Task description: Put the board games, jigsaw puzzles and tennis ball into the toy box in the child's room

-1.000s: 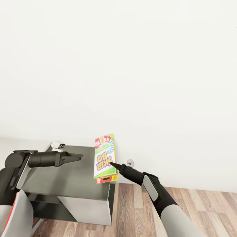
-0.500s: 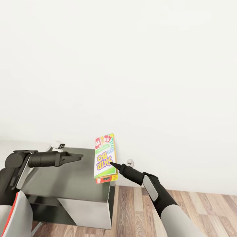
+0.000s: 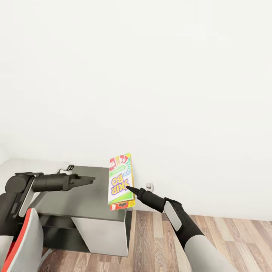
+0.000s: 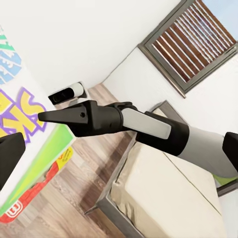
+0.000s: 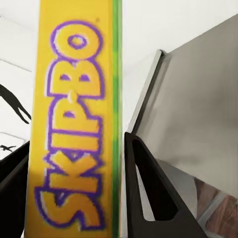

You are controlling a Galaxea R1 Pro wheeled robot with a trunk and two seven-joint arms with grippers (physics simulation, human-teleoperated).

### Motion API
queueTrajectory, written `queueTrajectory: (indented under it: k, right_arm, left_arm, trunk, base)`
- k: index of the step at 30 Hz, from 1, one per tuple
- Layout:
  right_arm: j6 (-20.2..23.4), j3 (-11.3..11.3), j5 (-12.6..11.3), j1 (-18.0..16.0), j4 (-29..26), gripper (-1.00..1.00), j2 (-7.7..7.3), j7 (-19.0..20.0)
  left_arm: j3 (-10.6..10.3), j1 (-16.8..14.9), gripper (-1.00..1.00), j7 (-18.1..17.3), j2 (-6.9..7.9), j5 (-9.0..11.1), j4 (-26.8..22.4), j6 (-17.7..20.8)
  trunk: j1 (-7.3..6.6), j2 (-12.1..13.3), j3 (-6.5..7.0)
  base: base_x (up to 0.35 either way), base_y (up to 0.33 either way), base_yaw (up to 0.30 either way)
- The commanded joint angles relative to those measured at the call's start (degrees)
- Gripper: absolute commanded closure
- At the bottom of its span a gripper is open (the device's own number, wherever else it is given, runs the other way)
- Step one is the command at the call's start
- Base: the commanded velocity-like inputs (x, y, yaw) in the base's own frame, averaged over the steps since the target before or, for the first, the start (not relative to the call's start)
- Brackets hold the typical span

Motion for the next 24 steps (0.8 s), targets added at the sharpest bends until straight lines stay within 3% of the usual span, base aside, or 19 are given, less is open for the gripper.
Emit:
queueTrajectory:
  k: [1, 9, 24]
  right_arm:
    - [0.45, 0.01, -0.52, -0.05, -0.02, 1.0, -0.05, -0.07]
    - [0.47, 0.01, -0.54, -0.05, -0.02, 1.0, -0.03, -0.07]
    - [0.44, 0.0, -0.6, -0.05, -0.02, 1.0, -0.02, -0.07]
  left_arm:
    - [0.06, -0.05, -1.0, -0.22, 0.01, -0.33, -0.01, 0.61]
    - [0.13, -0.05, -1.0, -0.22, 0.0, -1.41, -0.01, 0.65]
    - [0.2, -0.05, -1.0, -0.22, 0.0, -1.63, -0.01, 0.7]
  trunk:
    - [0.02, -0.12, -0.03]
    - [0.02, -0.12, 0.73]
    - [0.02, -0.12, 2.16]
  base:
    - [-0.077, 0.0, 0.0]
    - [-0.036, 0.0, 0.0]
    - [-0.15, 0.0, 0.0]
